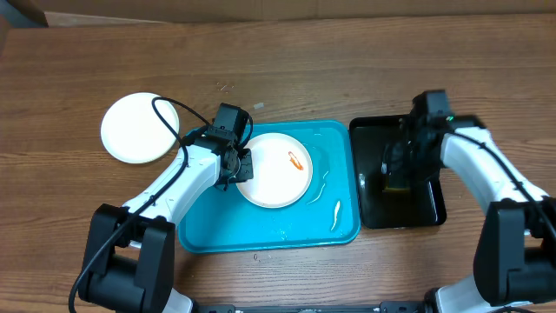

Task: Clean dirty plates on tray and stack at the side
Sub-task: 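Lower the right gripper into the black tray and grasp the sponge, then dip and rub the sponge in the water with the right gripper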

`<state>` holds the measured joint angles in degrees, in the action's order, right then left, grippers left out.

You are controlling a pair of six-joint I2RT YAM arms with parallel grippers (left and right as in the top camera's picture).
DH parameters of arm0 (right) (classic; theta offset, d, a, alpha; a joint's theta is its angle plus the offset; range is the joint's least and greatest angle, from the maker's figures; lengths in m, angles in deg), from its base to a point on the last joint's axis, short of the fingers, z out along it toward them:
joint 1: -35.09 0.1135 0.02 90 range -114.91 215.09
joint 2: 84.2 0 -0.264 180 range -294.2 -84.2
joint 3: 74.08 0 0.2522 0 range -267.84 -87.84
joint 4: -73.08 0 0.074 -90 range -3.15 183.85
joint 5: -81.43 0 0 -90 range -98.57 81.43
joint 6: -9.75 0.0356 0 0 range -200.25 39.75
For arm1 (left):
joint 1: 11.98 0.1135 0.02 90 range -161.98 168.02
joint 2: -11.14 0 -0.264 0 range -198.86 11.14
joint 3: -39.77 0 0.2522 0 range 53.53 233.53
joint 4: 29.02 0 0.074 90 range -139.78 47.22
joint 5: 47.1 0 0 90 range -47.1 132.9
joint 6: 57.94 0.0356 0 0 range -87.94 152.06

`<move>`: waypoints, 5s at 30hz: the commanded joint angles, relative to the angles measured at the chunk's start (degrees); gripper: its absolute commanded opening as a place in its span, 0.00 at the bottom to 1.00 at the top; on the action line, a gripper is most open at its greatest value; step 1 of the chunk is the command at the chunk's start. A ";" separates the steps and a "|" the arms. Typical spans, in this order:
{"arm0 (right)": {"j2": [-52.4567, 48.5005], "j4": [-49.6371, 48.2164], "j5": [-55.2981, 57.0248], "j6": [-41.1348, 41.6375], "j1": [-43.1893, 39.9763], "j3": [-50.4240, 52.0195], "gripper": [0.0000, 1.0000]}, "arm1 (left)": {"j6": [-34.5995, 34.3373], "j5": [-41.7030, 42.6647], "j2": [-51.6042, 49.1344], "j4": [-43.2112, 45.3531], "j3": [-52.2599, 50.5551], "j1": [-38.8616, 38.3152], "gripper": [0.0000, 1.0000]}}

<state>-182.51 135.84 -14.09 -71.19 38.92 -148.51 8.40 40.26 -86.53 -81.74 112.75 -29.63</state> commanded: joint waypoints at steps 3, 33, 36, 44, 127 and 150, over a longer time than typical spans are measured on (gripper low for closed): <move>1.09 -6.10 2.93 3.45 2.56 6.97 0.61 | -0.15 -0.22 -1.73 0.22 -0.35 -0.07 0.26; 1.16 6.62 3.41 4.02 3.89 4.28 0.45 | -0.15 1.18 -2.10 0.22 -0.35 -0.04 0.33; 1.18 6.88 3.56 4.02 3.80 1.73 0.61 | -0.13 1.16 -2.10 0.26 -0.35 -0.04 0.34; 1.05 2.36 5.77 4.07 3.82 -0.11 0.73 | -0.15 1.16 -2.10 0.24 -0.35 -0.04 0.34; 0.79 0.94 2.43 4.52 3.98 5.29 0.37 | 2.91 1.16 -5.35 2.21 0.59 0.02 0.19; 0.81 6.19 2.01 2.54 3.93 -2.56 0.04 | 4.44 1.16 -5.35 3.50 0.59 0.04 0.05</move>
<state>-181.98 142.29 -11.77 -67.91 42.70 -149.66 10.94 41.77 -91.14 -78.44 113.15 -29.52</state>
